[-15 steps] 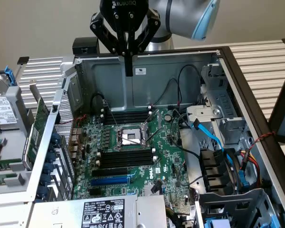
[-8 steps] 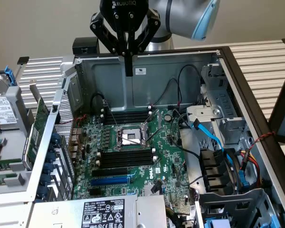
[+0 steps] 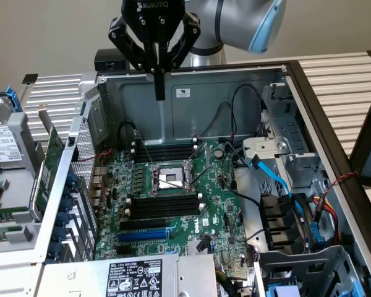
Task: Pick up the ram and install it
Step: 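Reach for the ram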
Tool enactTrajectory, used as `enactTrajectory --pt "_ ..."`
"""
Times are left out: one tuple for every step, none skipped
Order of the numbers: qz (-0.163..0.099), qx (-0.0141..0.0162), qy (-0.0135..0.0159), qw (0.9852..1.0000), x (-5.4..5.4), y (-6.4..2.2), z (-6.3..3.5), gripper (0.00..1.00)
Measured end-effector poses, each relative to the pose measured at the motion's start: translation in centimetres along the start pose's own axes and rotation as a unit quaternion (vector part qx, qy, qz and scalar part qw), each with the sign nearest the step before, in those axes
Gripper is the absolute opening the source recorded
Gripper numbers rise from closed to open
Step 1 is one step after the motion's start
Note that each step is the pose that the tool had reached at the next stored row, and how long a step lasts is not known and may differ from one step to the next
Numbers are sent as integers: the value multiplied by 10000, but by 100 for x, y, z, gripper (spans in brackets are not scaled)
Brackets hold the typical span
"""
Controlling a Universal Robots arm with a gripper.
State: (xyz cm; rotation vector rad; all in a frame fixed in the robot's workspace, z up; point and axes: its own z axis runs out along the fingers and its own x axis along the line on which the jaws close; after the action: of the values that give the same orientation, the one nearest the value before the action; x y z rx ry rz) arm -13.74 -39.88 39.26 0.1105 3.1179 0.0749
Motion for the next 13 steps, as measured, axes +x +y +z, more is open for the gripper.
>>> enactTrajectory --pt "0 -1 0 10000 46 -3 -1 11" --pt "-1 0 0 10000 90 -7 -2 11" --pt "0 0 0 10000 136 -10 -3 11" --pt "0 0 0 10000 179 -13 -4 11" --pt "-1 0 0 10000 226 -16 -5 11" --pt "0 0 0 10000 271 -19 -6 11" --pt "0 0 0 10000 316 -22 -7 11" --pt "0 0 0 10000 364 -26 -7 11" --pt "-1 0 0 10000 408 -29 -8 11" --pt "0 0 0 10000 453 -32 -9 11" --pt "0 0 0 10000 499 -35 -10 11" --pt "0 0 0 10000 543 -38 -11 11" --pt "-1 0 0 10000 588 -42 -12 11"
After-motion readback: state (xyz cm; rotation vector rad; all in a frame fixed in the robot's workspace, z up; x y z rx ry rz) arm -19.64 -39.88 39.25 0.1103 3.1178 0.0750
